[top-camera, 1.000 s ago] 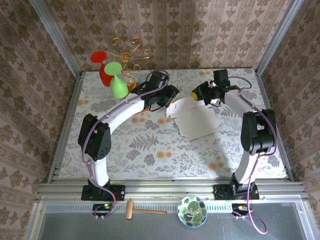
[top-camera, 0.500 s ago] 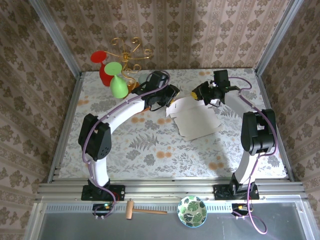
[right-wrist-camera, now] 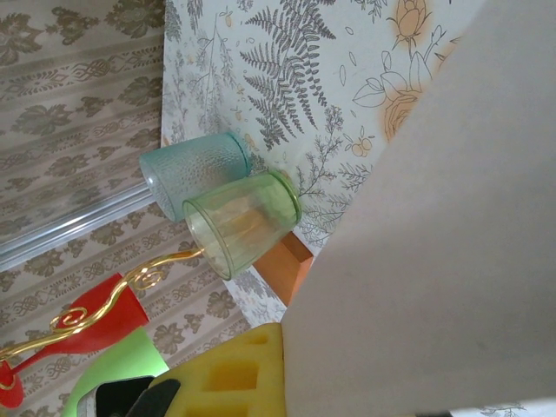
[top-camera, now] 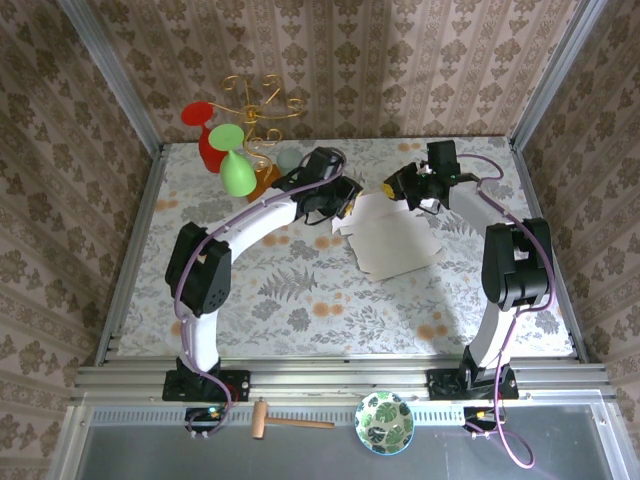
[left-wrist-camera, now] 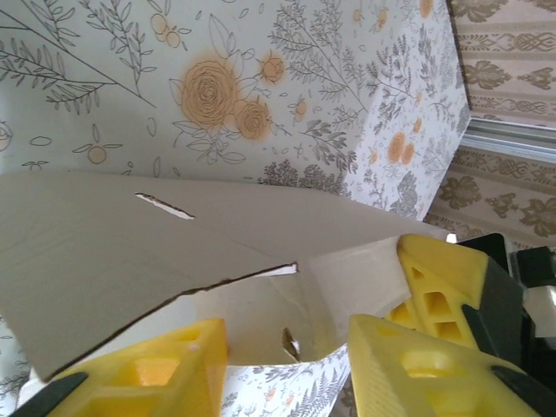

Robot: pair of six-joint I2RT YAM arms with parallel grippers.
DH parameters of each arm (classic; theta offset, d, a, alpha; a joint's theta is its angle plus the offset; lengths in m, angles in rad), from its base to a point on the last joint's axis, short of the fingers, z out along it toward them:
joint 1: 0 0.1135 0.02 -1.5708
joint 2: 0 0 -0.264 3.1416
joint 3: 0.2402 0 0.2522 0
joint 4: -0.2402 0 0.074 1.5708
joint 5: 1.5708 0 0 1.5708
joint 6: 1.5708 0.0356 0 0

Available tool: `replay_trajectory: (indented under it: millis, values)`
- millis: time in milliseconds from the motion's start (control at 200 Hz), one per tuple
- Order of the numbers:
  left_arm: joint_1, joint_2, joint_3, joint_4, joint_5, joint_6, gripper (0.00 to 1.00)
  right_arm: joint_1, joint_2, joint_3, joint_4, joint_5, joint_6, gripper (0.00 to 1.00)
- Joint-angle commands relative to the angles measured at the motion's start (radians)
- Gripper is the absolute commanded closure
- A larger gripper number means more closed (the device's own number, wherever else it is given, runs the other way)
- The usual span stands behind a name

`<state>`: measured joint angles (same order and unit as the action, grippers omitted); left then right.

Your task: Fold the paper box

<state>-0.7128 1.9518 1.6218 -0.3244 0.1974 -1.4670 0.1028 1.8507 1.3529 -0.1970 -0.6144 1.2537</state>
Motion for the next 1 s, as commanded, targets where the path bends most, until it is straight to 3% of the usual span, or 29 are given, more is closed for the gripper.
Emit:
replay_trajectory:
  millis: [0, 315, 670, 775, 915, 995]
  values:
    - [0.000, 0.029, 0.038, 0.031, -0.015, -0.043, 0.61, 0.008, -0.024, -0.018, -0.018, -0.030, 0.023, 1.00]
    - [0.009, 0.053, 0.027, 0.100, 0.001, -0.094, 0.64, 0.011, -0.028, -0.037, 0.004, -0.033, 0.040, 1.00]
    - [0.017, 0.033, -0.034, 0.148, -0.017, -0.131, 0.92, 0.014, -0.040, -0.064, 0.035, -0.024, 0.052, 1.00]
    - [0.021, 0.016, -0.078, 0.174, -0.024, -0.165, 0.98, 0.013, -0.074, -0.116, 0.115, 0.000, 0.086, 0.88]
    - [0.024, -0.017, -0.138, 0.202, -0.066, -0.207, 1.00, 0.012, -0.171, -0.250, 0.298, 0.063, 0.167, 0.69]
    - [0.026, -0.031, -0.166, 0.230, -0.084, -0.232, 1.00, 0.015, -0.214, -0.361, 0.426, 0.090, 0.236, 0.63]
